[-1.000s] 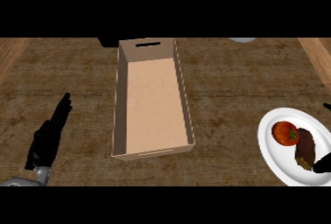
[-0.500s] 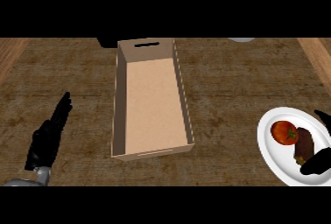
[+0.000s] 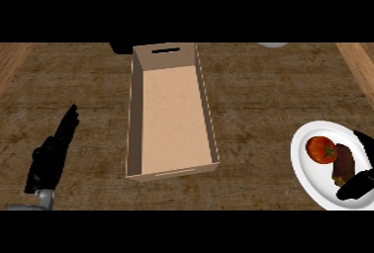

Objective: Pick the sweet potato from the plate and place it in the cardboard box

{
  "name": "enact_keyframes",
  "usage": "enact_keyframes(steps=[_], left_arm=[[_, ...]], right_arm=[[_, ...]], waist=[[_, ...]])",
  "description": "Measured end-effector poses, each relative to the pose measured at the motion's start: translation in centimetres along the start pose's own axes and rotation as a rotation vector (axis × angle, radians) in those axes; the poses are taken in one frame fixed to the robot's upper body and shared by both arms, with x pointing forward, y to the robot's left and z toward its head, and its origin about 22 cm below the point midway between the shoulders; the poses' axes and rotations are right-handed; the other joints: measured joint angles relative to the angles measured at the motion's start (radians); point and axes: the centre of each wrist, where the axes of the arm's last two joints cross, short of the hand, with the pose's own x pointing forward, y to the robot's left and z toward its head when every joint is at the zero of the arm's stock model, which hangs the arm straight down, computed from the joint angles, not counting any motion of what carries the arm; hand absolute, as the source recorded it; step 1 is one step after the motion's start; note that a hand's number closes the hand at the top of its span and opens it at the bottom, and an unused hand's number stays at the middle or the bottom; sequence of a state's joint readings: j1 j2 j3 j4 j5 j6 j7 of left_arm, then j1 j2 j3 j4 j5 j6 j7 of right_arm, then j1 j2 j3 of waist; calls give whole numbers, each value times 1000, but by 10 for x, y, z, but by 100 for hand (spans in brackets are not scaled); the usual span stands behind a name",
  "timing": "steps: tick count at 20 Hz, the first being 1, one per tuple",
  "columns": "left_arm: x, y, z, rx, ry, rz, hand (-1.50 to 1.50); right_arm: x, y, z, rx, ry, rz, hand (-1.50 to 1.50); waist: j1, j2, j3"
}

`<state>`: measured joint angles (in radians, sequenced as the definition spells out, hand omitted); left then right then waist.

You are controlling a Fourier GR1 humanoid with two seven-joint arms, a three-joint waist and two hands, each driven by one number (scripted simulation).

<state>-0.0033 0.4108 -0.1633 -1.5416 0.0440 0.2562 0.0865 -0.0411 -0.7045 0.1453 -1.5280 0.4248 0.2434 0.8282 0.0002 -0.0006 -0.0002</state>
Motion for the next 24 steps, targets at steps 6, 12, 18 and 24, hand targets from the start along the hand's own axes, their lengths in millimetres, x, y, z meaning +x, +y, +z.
enact_keyframes(steps=[6,12,18,24], left_arm=[[-2,-7,0,2,2,-8,0],[-4,-4,3,-1,3,-3,0],[-3,-1,3,3,3,-8,0],[-4,-5,6,4,1,-14,0]], right_arm=[[2,4,-1,-6,-4,-1,-150],[0,12,-10,-8,-5,-14,-150],[1,18,-13,-5,3,-26,-150],[-3,29,-20,11,4,0,-150]], waist=[[-1,0,0],[1,0,0],[0,0,0],[1,0,0]])
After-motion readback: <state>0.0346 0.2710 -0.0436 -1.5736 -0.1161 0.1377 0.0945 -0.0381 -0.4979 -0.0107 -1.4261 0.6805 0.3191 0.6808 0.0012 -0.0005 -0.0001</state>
